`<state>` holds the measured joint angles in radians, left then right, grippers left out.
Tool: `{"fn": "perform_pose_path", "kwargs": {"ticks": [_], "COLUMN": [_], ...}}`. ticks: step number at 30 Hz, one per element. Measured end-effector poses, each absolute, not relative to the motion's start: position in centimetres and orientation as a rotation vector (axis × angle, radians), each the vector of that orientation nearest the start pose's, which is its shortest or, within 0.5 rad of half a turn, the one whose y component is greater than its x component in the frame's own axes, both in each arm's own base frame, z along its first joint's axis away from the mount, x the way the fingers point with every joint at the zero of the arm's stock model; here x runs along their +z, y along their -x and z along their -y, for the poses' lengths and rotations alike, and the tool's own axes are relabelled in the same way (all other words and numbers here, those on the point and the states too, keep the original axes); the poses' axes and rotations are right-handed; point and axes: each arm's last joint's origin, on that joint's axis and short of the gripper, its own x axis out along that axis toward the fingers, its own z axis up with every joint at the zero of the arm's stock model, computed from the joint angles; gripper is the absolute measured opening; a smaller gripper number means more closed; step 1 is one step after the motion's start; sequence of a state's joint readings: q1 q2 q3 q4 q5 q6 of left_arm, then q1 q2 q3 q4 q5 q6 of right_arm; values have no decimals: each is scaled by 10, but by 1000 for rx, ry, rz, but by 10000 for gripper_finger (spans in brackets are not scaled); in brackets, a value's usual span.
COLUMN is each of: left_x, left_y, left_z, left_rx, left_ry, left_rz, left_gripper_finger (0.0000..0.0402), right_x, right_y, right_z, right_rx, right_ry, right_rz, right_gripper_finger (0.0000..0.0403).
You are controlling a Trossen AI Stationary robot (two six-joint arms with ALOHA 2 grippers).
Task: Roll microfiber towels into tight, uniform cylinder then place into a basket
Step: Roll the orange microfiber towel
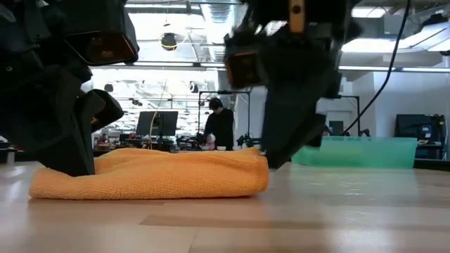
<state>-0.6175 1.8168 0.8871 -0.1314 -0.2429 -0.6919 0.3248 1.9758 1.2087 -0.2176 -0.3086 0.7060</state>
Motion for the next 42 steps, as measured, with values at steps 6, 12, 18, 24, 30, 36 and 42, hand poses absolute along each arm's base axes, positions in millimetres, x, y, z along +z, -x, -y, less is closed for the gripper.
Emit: {"fn": "perform_pose_path", "kwargs": {"ticks": [6,12,18,24,30,36,42], "left_x": [115,115,115,115,115,115,115], "left_y": [-270,-270,-271,-273,-273,-273,-273], "left_z": [183,183,183,181,180,180,180], "left_rx": [16,19,25,34,32,31,31], "left_ry": [185,180,180,185,183,182,182], "left_rz": [-1012,-1005,-994,-982,-985,-990,-991], "left_gripper_finger": [2,2,2,2,2,2,2], "right_x": [176,186,173,142,128,127,113], "right_y": [-357,-354,-364,-375,-382,-382,-382], "right_z": [-142,-182,-187,-180,-171,-161,-155], "right_rx": [193,360,349,387,332,219,170], "right_ry": [-312,-147,-130,-162,-214,-208,-235], "right_rz": [-1022,-821,-768,-833,-874,-904,-976], "right_gripper_finger": [134,133,128,102,71,48,30]}}
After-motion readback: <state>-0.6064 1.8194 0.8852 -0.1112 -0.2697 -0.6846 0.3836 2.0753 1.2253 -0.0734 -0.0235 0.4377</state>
